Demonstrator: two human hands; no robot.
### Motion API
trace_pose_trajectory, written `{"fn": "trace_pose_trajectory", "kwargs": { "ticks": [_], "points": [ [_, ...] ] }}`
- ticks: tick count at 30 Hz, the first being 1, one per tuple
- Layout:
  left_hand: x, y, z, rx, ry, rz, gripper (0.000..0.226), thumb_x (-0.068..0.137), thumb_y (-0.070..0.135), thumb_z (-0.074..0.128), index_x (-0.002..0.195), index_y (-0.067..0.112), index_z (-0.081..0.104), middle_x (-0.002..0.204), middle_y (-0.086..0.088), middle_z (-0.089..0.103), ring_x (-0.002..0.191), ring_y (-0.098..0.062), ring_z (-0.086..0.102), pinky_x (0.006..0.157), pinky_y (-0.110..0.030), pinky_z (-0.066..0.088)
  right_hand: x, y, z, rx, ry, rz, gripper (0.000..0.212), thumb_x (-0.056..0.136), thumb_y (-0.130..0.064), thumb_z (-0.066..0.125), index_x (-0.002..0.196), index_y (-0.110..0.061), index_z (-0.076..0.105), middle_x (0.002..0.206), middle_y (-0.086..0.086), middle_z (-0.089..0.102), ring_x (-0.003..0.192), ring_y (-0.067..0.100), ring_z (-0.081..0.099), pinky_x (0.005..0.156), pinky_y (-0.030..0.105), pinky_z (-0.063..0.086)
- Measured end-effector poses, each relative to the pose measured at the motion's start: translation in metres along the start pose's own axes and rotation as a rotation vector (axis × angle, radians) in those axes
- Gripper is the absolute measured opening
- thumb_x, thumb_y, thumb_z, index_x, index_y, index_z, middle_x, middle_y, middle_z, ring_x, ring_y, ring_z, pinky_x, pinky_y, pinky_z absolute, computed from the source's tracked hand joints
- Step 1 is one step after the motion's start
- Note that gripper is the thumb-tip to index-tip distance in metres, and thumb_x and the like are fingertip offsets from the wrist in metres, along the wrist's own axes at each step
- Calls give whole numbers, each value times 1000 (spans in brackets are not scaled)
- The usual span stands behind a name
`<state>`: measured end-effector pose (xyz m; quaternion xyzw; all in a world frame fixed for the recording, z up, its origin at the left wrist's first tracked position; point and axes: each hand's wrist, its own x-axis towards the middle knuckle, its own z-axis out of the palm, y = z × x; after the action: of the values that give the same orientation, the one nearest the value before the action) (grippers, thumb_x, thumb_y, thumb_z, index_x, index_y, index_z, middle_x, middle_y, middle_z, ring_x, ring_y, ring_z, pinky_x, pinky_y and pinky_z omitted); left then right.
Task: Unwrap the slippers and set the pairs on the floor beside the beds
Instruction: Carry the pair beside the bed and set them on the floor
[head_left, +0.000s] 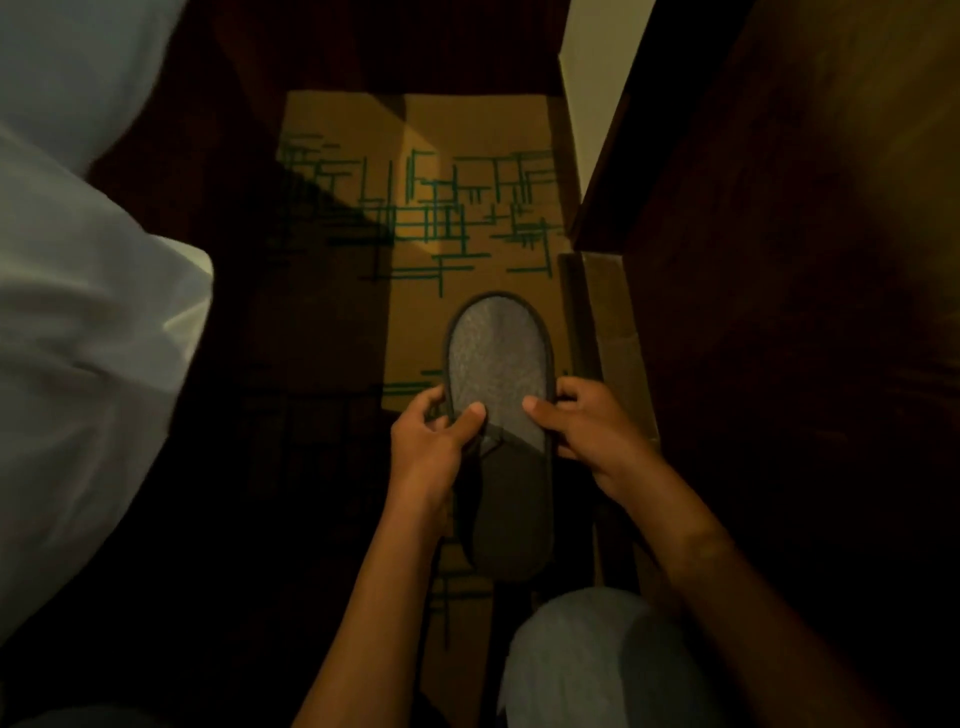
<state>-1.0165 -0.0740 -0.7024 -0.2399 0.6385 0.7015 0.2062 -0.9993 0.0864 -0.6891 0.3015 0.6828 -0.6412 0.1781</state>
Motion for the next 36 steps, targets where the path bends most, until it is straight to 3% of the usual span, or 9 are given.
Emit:
{"fn": "trace_pose_trajectory", "kwargs": {
  "ticks": [4,9,13,19,21,23,27,31,36],
  "points": [
    [21,-44,-2,30,8,8,21,88,8,72,105,19,64,88,-1,75,64,-5,74,55,-22,60,18,38,4,-47,19,4,26,93,-18,65,105,5,61,102,18,72,84,19,74,66,29,59],
    [39,-102,-13,67,20,-18,31,88,2,71,86,30,59,80,4,68,51,5,68,45,-13,52,33,105,18,16,43,45,6,93,-17,65,91,-11,63,107,16,72,94,26,71,75,35,59],
    [42,-135,-22,67,9,-43,20,90,0,68,105,13,65,94,-12,74,69,-11,73,59,-22,57,37,145,29,58,57,70,4,93,-14,65,93,-10,64,101,16,74,84,23,72,75,35,58],
    [35,-159,-32,41,-18,-101,21,93,-2,63,114,-5,60,73,-5,66,46,1,65,46,-13,51,36,162,34,37,70,50,16,92,-12,65,100,1,63,108,24,72,96,33,71,86,46,56],
    [32,-158,-33,35,-17,-93,18,93,-4,61,111,-2,59,73,-5,65,45,2,64,45,-12,51,35,165,38,9,81,54,29,92,-14,66,115,2,59,118,27,67,107,36,67,93,49,55],
    [31,-156,-34,31,-8,-58,17,93,-5,61,109,0,58,77,-6,67,50,-1,66,49,-13,53,35,166,42,-105,143,15,48,91,-18,68,134,-4,50,123,25,62,112,36,63,94,48,53],
    [30,-151,-34,43,19,26,13,91,1,66,103,5,63,78,-3,71,58,-6,68,51,-17,53,27,166,48,-357,296,-182,55,90,-21,68,140,-17,45,121,8,59,101,25,63,78,30,48],
    [27,-149,-31,61,21,103,19,88,3,70,86,21,65,76,6,74,62,-1,70,52,-16,54,24,164,50,-372,268,-194,64,86,-33,71,142,-17,46,134,9,50,114,28,57,94,44,53],
    [21,-145,-25,150,14,152,14,89,23,71,95,31,62,88,7,68,74,-4,66,58,-16,53,24,164,49,-87,120,-90,80,81,-36,75,148,-13,37,146,13,50,126,30,57,101,51,50]
  ]
}}
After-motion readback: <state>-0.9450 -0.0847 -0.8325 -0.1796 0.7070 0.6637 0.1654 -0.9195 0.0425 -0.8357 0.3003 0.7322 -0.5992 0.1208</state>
